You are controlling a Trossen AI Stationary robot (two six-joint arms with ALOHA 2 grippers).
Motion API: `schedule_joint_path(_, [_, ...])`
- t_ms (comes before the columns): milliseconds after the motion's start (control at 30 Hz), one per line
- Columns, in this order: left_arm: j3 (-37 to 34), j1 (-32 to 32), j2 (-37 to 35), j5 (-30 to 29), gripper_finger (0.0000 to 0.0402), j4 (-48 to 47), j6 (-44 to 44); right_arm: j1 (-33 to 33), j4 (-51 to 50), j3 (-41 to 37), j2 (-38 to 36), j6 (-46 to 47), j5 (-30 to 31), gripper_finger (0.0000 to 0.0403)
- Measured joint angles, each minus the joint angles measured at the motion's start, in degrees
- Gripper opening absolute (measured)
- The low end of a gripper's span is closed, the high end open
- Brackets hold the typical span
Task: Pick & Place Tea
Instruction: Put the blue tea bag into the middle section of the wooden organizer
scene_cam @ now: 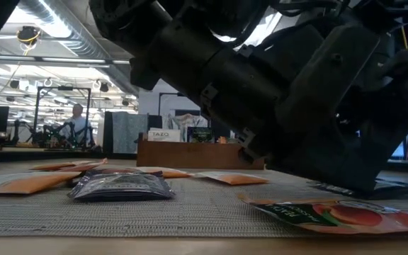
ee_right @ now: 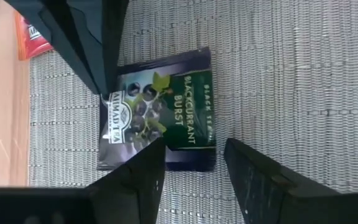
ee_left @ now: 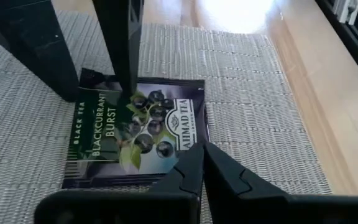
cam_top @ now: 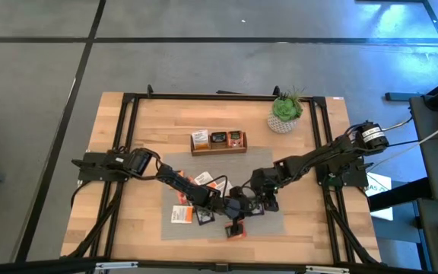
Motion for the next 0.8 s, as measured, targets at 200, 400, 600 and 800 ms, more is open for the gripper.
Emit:
schedule_joint_path(200, [0.13, 0.03, -0.25, 0.13, 0.0013, -2.93, -0.24, -0.17, 0.62, -0.02, 0.12, 1.25, -3.18, 0.0173])
schedule_joint_path(400, [0.13, 0.07, -0.28, -0.04, 0.0009, -3.61, -0.22, -0.66, 0.25, -0.11, 0.24, 2.16, -6.82, 0.0145])
schedule_joint_path(600, [0.11, 0.18, -0.28, -0.05, 0.0010, -3.84, -0.20, -2.84, 0.33, -0.15, 0.26, 3.19, -10.14, 0.0090])
schedule_joint_path(800, [0.07, 0.20, -0.26, -0.08, 0.0012, -3.94, -0.15, -4.46, 1.21, -0.15, 0.26, 4.44, -10.10, 0.0044])
